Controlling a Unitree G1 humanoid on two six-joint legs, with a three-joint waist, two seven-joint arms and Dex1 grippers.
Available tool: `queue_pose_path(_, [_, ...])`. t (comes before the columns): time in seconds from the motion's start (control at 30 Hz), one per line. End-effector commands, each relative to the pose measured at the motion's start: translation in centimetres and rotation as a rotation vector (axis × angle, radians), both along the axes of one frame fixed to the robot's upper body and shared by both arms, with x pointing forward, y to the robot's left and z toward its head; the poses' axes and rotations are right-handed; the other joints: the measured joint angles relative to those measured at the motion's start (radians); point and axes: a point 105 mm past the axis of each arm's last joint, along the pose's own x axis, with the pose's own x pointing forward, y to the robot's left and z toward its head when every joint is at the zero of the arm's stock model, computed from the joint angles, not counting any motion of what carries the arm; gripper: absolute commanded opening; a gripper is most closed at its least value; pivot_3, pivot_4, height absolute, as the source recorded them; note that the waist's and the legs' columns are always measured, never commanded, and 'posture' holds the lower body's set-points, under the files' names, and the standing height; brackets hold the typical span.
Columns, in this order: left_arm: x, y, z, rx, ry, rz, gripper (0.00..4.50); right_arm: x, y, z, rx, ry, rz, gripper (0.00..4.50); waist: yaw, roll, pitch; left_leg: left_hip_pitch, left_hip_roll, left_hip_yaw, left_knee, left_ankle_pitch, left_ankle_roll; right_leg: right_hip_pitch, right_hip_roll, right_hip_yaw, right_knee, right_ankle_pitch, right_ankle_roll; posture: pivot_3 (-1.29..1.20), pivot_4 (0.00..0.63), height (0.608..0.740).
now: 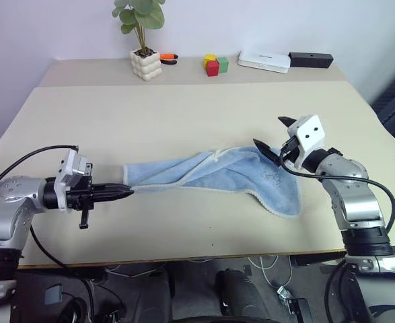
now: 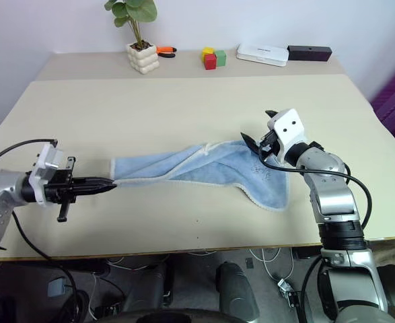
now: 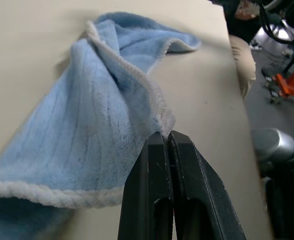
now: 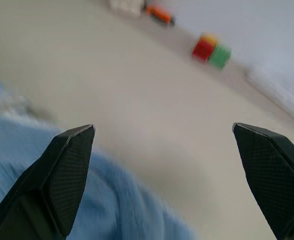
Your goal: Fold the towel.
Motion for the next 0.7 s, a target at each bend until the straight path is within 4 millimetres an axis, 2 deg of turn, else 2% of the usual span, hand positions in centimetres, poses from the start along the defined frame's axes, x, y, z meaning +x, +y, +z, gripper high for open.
queue_pose_path(0.03, [-0.8, 0.7, 0.3, 0.004, 0.011, 0.033, 0.02, 1.3, -2.3, 0.3, 0.016, 0.039, -0.119, 4.50, 0.000, 0.000, 0.000, 0.000, 0.000, 0.000, 0.000, 0.000, 0.000, 0.000, 0.000, 0.000, 0.000, 0.000, 0.000, 0.00, 0.150, 0.740])
queue_pose_path(0.13, [-1.6, 1.1, -0.2, 0.003, 0.042, 0.050, 0.02, 2.4, -3.3, -0.4, 0.083, 0.103, -0.205, 4.50, -0.003, 0.000, 0.000, 0.000, 0.000, 0.000, 0.000, 0.000, 0.000, -0.001, 0.000, 0.000, 0.000, -0.001, -0.002, 0.00, 0.150, 0.740])
queue_pose_path(0.3, [-1.9, 0.8, -0.1, -0.003, 0.041, 0.054, 0.02, 3.8, -3.2, -0.6, 0.253, 0.175, -0.261, 4.50, -0.003, 0.000, 0.000, 0.000, 0.000, 0.000, -0.001, 0.000, 0.000, -0.001, 0.000, 0.000, 0.000, -0.001, -0.002, 0.00, 0.150, 0.740])
queue_pose_path(0.47, [-1.9, 0.5, 0.0, 0.000, 0.036, 0.058, 0.02, 4.1, -3.0, -1.9, 0.206, 0.249, -0.251, 4.50, 0.000, 0.000, 0.000, 0.000, 0.000, 0.000, -0.001, 0.000, 0.000, -0.001, 0.000, 0.000, 0.000, -0.001, -0.002, 0.00, 0.150, 0.740])
queue_pose_path(0.7, [-1.9, -0.1, 0.1, -0.006, 0.023, 0.058, 0.02, 3.5, -3.2, -4.2, 0.090, 0.350, -0.234, 4.50, -0.003, 0.000, 0.000, 0.000, 0.000, 0.001, -0.001, 0.000, 0.000, -0.001, 0.000, 0.000, 0.000, -0.001, -0.002, 0.00, 0.150, 0.740])
